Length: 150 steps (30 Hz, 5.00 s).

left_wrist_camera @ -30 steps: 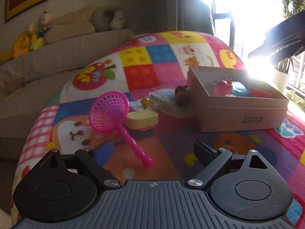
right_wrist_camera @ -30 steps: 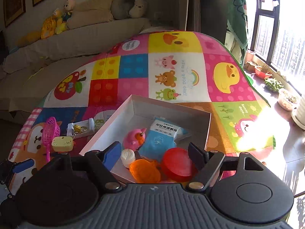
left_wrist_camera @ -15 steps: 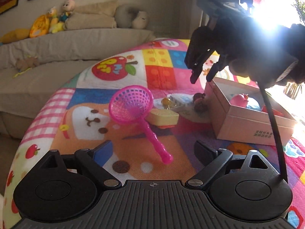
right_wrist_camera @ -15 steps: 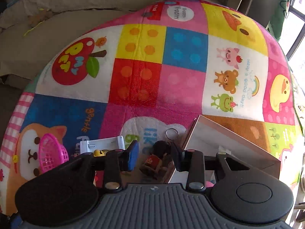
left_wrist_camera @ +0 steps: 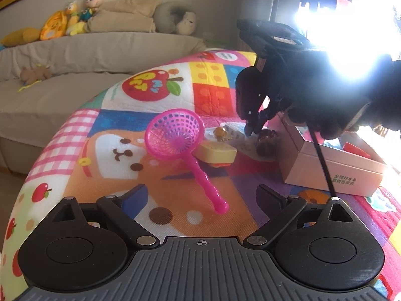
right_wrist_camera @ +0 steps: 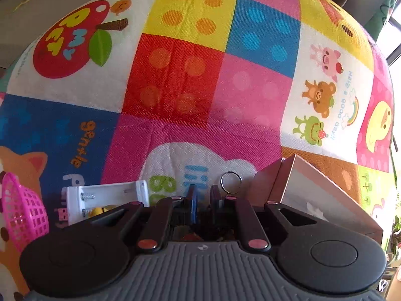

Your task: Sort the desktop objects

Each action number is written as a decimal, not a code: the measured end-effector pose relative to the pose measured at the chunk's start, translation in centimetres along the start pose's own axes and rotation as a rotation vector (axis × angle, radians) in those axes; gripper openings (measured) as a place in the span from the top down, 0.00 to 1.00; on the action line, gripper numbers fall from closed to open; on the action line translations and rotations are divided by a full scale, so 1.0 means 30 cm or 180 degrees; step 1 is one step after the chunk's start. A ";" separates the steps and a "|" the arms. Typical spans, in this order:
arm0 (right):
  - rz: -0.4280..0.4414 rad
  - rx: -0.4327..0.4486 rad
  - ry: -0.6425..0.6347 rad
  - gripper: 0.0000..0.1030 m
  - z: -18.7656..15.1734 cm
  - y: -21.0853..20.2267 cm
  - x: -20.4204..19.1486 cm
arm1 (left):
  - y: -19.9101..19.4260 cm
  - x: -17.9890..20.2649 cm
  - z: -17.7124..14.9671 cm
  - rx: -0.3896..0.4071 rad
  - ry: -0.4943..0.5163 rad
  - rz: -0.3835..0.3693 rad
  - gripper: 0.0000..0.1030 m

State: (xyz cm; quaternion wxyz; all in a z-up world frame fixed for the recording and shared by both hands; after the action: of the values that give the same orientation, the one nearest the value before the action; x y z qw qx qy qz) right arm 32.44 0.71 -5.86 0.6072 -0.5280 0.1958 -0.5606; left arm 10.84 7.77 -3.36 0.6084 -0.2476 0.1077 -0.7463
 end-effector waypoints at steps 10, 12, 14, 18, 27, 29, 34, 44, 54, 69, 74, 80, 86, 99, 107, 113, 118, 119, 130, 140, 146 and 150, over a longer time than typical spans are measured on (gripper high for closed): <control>0.0677 -0.0271 -0.0645 0.94 -0.340 -0.214 -0.130 | 0.000 0.008 -0.001 -0.0007 0.0044 0.0011 0.04; 0.0629 -0.0090 -0.0613 0.94 -0.318 -0.254 -0.107 | 0.003 0.011 -0.001 -0.0014 0.0073 0.0032 0.04; 0.0426 0.0149 -0.0479 0.92 -0.243 -0.268 -0.054 | 0.004 0.017 -0.003 -0.0016 0.0111 0.0040 0.04; 0.0007 0.0204 -0.0218 0.87 -0.076 -0.164 0.039 | 0.006 0.016 -0.004 -0.0025 0.0106 0.0024 0.03; -0.0231 0.0011 -0.0367 0.92 -0.054 -0.028 0.014 | 0.004 -0.005 -0.004 -0.0025 -0.0041 -0.0025 0.03; -0.0161 -0.0026 -0.0469 0.92 -0.098 -0.050 -0.003 | 0.002 -0.016 -0.002 -0.0013 -0.0089 -0.0004 0.03; 0.0192 -0.0071 -0.0701 0.92 -0.258 -0.156 -0.056 | 0.004 -0.052 -0.004 -0.0037 -0.0280 0.0026 0.03; 0.0307 0.0176 -0.0767 0.86 -0.584 -0.300 0.040 | 0.011 -0.049 -0.012 -0.0071 -0.0279 0.0033 0.03; 0.0280 0.1136 0.0345 0.08 -0.763 -0.374 0.309 | 0.021 0.001 0.016 -0.0062 0.0028 0.0140 0.03; -0.0003 0.1476 0.1653 0.00 -0.889 -0.238 0.484 | 0.307 0.051 0.125 -0.0378 0.0438 0.0443 0.21; 0.0202 0.1365 0.1937 0.00 -0.905 -0.206 0.522 | 0.304 0.059 0.120 -0.0430 0.0676 0.0487 0.40; 0.0327 0.1262 0.2134 0.00 -0.913 -0.184 0.539 | 0.180 0.137 0.033 -0.0594 0.0790 0.0100 0.65; 0.0257 0.1253 0.2082 0.00 -0.914 -0.187 0.528 | 0.039 0.228 -0.067 -0.0642 0.0965 -0.0257 0.50; 0.0823 0.1871 0.0382 0.28 -0.563 -0.530 0.087 | -0.059 0.001 -0.122 -0.0545 0.0142 0.0233 0.03; 0.0802 0.1060 0.0129 0.28 -0.296 -0.306 -0.154 | -0.086 -0.024 -0.113 -0.0325 -0.0083 0.0178 0.01; 0.0818 0.0844 0.0146 0.58 -0.271 -0.233 -0.165 | -0.087 -0.046 -0.115 -0.0305 -0.0274 0.0068 0.00; 0.0941 0.1120 0.0185 0.93 -0.301 -0.400 -0.064 | -0.086 -0.045 -0.114 -0.0294 -0.0290 0.0048 0.00; 0.0942 0.1204 0.0194 0.93 -0.313 -0.439 -0.035 | -0.087 -0.045 -0.114 -0.0295 -0.0291 0.0048 0.00; 0.0928 0.1086 0.0288 0.43 -0.353 -0.407 -0.011 | -0.083 -0.028 -0.112 -0.0317 -0.0144 0.0141 0.00; 0.0833 0.0558 0.0477 0.43 -0.221 -0.181 -0.170 | -0.086 -0.042 -0.113 -0.0306 -0.0267 0.0073 0.00; 0.0612 0.1098 0.0449 0.47 -0.177 -0.311 -0.060 | -0.085 -0.045 -0.112 -0.0300 -0.0308 0.0049 0.00; 0.0765 0.1348 0.0683 0.48 -0.127 -0.457 0.064 | -0.086 -0.044 -0.113 -0.0308 -0.0309 0.0053 0.00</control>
State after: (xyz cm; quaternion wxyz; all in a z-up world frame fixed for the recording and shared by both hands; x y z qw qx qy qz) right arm 23.34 -0.06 5.24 0.7421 -0.2997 0.1988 -0.5657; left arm 7.13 9.19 -5.39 0.6063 -0.3117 0.1161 -0.7223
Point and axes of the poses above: each gripper's, at about its wrist camera, not at the fingertips, and y roughly the way its jaws point, x to its right, z to its top, the point moved 10 cm from there along y, roughly the way its jaws point, and after that the axes turned 12 degrees about -z, right-handed, at the moved point
